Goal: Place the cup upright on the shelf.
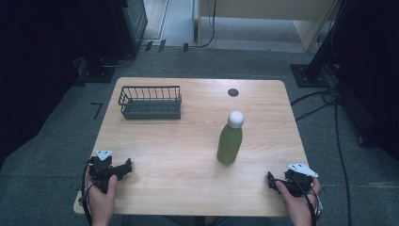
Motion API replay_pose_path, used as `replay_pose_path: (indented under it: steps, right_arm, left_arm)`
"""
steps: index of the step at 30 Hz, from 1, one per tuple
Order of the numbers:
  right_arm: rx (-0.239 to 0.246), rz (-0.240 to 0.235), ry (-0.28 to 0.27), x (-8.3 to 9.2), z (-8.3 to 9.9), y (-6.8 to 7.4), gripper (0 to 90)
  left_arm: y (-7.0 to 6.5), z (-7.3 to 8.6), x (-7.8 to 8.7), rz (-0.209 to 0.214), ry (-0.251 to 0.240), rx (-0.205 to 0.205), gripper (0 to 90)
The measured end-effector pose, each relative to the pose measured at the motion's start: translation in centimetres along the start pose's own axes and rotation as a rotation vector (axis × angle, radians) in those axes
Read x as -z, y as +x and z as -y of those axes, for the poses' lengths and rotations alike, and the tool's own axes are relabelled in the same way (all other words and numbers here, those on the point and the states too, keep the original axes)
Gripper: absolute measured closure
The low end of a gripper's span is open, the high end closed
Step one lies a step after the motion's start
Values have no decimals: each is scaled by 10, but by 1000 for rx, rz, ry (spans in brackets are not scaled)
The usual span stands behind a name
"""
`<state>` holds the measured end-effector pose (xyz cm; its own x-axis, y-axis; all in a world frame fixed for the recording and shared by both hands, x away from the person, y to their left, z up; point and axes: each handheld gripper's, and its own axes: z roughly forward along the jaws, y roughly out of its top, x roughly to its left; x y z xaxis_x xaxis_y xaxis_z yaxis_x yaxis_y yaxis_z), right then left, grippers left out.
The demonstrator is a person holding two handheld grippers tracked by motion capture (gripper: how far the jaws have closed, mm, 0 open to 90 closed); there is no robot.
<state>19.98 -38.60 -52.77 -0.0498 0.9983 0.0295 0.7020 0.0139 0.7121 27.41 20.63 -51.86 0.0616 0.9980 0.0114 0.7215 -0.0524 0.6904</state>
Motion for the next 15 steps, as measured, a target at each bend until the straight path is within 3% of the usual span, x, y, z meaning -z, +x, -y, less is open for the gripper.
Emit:
replay_pose_path:
  steps: [6, 15]
  right_arm:
    - [-19, 1, -12, 2, 2, 2, 0]
    - [4, -30, -30, 15, -8, 13, 0]
  left_arm:
    - [0, 0, 0, 0, 0, 0, 0]
    - [0, 0, 0, 0, 0, 0, 0]
